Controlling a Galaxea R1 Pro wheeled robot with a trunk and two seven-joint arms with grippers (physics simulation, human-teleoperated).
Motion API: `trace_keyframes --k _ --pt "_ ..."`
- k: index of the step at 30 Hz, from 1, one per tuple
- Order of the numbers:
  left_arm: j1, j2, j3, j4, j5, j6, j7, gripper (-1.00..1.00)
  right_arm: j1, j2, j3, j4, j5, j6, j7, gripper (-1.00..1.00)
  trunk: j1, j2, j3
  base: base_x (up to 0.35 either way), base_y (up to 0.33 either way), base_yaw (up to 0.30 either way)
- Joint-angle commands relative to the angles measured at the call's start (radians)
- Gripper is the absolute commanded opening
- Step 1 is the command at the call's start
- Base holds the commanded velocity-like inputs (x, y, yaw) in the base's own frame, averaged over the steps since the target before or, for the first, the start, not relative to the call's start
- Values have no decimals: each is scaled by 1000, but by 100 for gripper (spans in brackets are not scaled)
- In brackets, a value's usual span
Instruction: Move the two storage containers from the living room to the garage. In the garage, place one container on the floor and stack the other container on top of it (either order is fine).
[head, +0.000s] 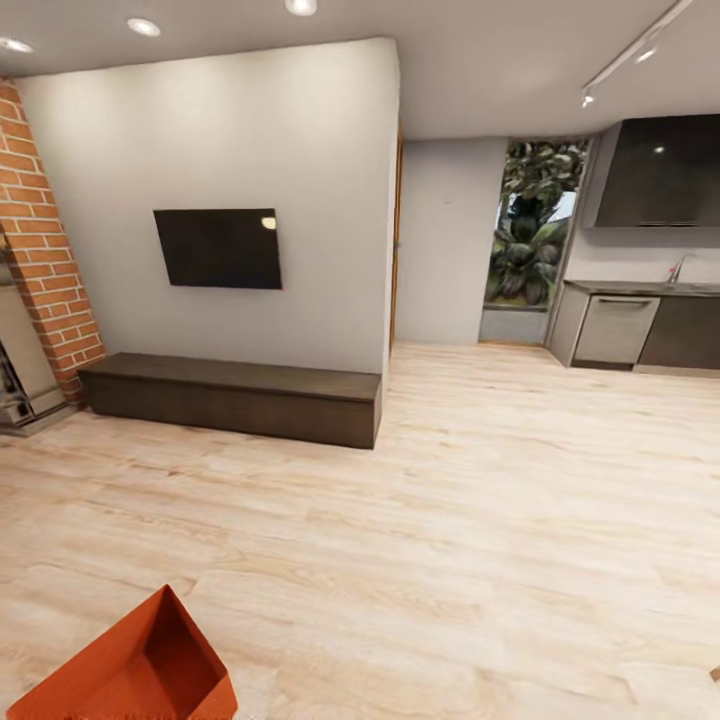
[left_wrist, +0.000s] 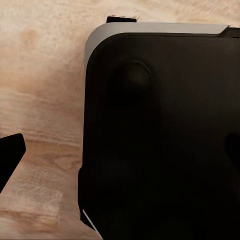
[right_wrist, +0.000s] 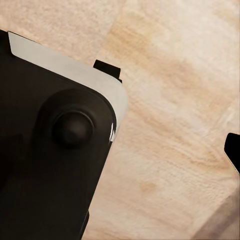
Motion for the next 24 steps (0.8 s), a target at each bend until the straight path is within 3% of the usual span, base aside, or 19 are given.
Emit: trace_keyframes --k 1,9,19,24 --pt "0 0 6 0 2 -1 0 100 -1 0 8 3 -10 -6 3 100 0 0 -1 0 0 270" --pt "0 0 5 0 2 -1 0 100 -1 0 7 3 -10 -6 3 100 0 0 -1 33 0 270" --pt "0 0 6 0 2 -1 0 100 -1 0 7 3 -10 -6 3 100 0 0 -1 268 0 270" --pt "0 1 7 0 2 -1 0 100 -1 0 8 3 -10 -6 3 100 0 0 -1 112 0 270"
